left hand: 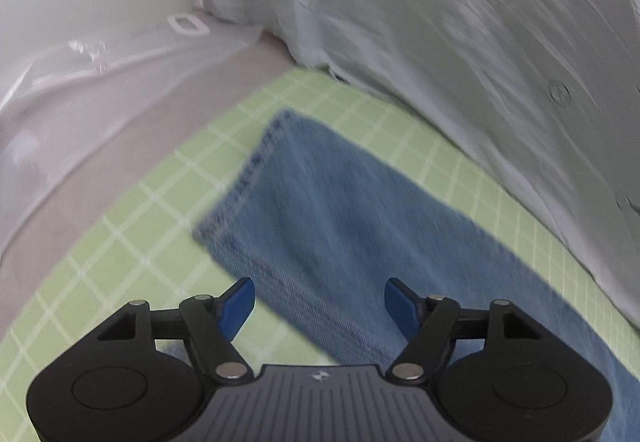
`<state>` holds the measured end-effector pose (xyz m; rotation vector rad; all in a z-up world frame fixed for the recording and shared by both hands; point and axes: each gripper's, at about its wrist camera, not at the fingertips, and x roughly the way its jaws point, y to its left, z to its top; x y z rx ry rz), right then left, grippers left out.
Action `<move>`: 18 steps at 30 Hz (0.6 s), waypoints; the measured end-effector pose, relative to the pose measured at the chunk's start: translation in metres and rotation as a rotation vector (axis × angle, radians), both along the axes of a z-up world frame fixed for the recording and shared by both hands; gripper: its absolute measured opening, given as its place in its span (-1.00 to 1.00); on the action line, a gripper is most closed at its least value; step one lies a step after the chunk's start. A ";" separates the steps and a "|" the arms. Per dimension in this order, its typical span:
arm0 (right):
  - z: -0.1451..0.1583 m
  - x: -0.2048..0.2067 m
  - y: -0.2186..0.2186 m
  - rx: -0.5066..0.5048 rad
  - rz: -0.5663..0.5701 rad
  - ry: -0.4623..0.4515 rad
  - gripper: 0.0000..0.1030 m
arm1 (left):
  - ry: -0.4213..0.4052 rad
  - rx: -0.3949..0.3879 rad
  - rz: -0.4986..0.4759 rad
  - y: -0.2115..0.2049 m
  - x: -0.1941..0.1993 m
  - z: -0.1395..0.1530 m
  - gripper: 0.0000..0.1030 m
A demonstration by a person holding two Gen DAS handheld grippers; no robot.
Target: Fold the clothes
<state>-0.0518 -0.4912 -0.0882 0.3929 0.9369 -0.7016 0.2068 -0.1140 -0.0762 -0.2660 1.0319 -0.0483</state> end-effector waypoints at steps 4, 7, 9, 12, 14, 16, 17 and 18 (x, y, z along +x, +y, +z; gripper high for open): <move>0.000 -0.033 0.013 0.019 -0.014 -0.005 0.89 | 0.053 -0.031 -0.031 -0.012 -0.036 -0.002 0.41; -0.003 -0.055 0.015 0.055 -0.057 -0.019 0.95 | 0.057 -0.047 -0.074 -0.022 -0.058 0.001 0.41; -0.004 -0.068 0.015 0.069 -0.075 -0.035 0.99 | 0.060 -0.058 -0.103 -0.029 -0.073 0.004 0.43; -0.003 -0.088 0.013 0.065 -0.107 -0.067 1.00 | 0.026 -0.055 -0.156 -0.047 -0.090 0.016 0.59; -0.002 -0.103 0.010 0.057 -0.139 -0.086 1.00 | 0.002 -0.050 -0.195 -0.057 -0.102 0.026 0.61; -0.002 -0.123 0.004 0.052 -0.184 -0.100 1.00 | -0.019 -0.041 -0.225 -0.066 -0.115 0.033 0.65; -0.003 -0.133 0.000 0.052 -0.210 -0.105 1.00 | -0.029 -0.036 -0.240 -0.071 -0.122 0.036 0.67; -0.004 -0.144 -0.004 0.051 -0.235 -0.110 1.00 | -0.030 -0.028 -0.247 -0.074 -0.129 0.037 0.67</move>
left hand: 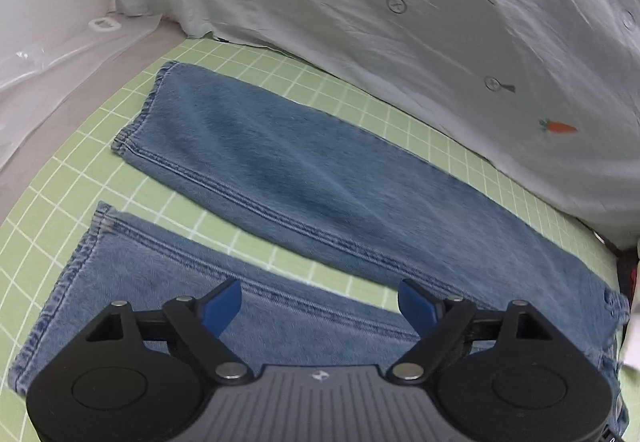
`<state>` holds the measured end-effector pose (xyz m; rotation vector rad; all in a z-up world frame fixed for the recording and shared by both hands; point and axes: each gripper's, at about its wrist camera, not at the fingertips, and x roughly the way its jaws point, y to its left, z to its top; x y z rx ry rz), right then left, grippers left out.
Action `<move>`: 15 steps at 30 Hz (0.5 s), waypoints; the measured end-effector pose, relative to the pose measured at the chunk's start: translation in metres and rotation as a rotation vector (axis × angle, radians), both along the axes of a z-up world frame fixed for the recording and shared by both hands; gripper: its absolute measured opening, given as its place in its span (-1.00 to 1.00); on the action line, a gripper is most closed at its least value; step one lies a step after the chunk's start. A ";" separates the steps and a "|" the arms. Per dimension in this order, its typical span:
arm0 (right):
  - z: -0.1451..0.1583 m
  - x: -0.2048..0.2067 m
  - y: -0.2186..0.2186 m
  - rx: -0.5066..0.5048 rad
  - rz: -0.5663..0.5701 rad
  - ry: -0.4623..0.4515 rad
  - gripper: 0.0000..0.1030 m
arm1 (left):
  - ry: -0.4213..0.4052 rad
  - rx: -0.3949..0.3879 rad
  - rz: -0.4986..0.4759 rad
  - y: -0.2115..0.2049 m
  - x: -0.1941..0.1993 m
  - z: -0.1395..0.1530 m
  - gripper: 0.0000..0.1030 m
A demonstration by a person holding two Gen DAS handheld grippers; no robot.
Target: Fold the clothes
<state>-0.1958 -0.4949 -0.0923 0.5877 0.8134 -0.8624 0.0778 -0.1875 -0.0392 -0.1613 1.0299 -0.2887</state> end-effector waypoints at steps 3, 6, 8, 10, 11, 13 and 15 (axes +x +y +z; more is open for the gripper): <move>-0.006 -0.031 -0.014 0.019 -0.083 0.007 1.00 | 0.018 0.014 0.007 -0.003 -0.022 -0.003 0.67; -0.014 -0.059 -0.030 0.023 -0.168 0.018 1.00 | 0.049 0.022 0.028 0.000 -0.042 -0.011 0.67; -0.020 -0.075 -0.042 0.040 -0.205 0.009 1.00 | 0.067 0.030 0.041 0.001 -0.053 -0.015 0.67; -0.027 -0.085 -0.055 0.065 -0.209 0.008 1.00 | 0.084 0.041 0.053 0.002 -0.063 -0.018 0.67; -0.029 -0.086 -0.057 0.067 -0.200 0.018 1.00 | 0.087 0.043 0.061 0.004 -0.066 -0.018 0.67; -0.030 -0.086 -0.060 0.058 -0.182 0.034 1.00 | 0.093 0.045 0.077 0.008 -0.072 -0.017 0.67; -0.027 -0.080 -0.059 0.034 -0.161 0.034 1.00 | 0.090 0.047 0.106 0.015 -0.073 -0.015 0.67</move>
